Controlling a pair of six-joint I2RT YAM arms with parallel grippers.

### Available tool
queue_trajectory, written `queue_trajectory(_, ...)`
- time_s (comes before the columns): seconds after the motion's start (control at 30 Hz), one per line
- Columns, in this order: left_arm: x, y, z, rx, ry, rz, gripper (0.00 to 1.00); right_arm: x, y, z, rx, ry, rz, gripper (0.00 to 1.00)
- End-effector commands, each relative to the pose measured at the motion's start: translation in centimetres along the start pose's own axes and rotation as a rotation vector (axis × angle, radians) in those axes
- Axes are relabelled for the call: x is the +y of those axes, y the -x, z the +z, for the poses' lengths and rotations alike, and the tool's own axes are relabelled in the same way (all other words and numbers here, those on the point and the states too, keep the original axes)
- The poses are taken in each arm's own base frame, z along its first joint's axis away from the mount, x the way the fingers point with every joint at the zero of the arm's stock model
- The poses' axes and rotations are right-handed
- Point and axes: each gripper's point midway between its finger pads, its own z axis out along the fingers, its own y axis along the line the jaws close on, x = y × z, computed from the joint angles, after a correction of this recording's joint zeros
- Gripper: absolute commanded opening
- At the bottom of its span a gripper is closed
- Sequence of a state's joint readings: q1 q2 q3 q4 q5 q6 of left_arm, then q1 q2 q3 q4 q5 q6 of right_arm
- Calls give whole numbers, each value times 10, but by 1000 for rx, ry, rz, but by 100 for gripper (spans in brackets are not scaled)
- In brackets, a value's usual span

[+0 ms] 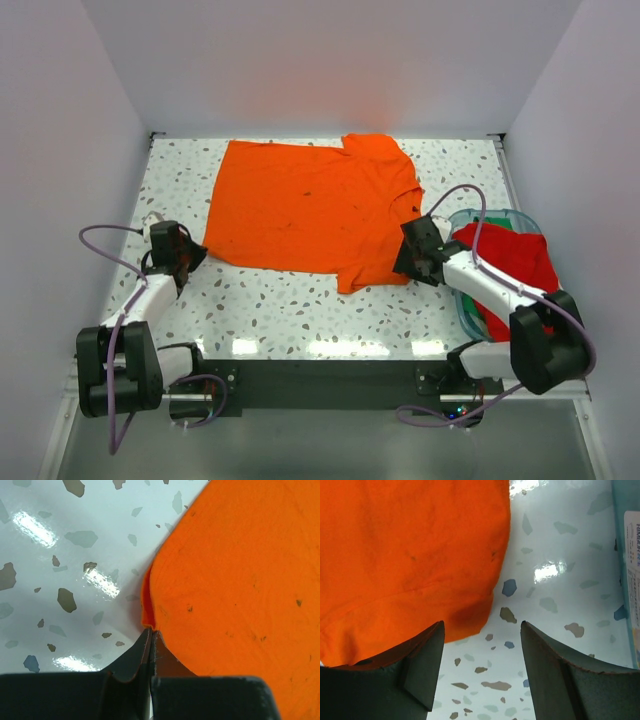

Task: Fold and stack the t-shirts
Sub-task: Flatten the tshirt out

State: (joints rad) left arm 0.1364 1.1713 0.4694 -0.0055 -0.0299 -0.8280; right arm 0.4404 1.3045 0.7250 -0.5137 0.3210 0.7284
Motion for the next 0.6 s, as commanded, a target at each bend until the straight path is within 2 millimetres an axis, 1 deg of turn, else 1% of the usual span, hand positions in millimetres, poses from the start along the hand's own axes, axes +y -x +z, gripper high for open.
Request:
queue_trajectory(0.0,-9,11,-2,-44,-39,-10,0,3,9,13,-16,24,31,65)
queue_trajectory(0.03,-9,11,-2,-44,-38,-11,0,6,9,16,-11,36,39,65)
queue_trajectory(0.1,-9,11,-1,-43,-37,-11,0,3,8,24,5,24,50,65)
queue_trajectory(0.17,-8,11,-1,-44,-36,-10,0,5,11,29,-3,27,62,63)
queue_trajectory(0.23,-8,10,-1,-41,-37,-9,0,7,12,35,4,27,70,54)
queue_trajectory(0.27,-8,10,0,-43,-36,-9,0,9,16,36,1,32,74,42)
queue_trajectory(0.3,-8,10,0,-42,-34,-10,0,11,17,36,3,32,72,35)
queue_trajectory(0.33,-9,11,0,-44,-36,-11,0,13,19,37,4,36,71,23)
queue_trajectory(0.37,-8,11,0,-44,-34,-10,0,14,21,36,2,38,67,18)
queue_trajectory(0.43,-8,12,0,-47,-32,-10,0,19,34,28,-16,43,62,10)
queue_trajectory(0.47,-9,12,0,-46,-33,-9,0,25,46,22,-39,56,56,8)
queue_trajectory(0.53,-9,12,1,-47,-29,-9,0,26,54,17,-41,42,41,7)
queue_trajectory(0.57,-8,13,1,-49,-27,-11,0,34,68,11,-62,58,30,6)
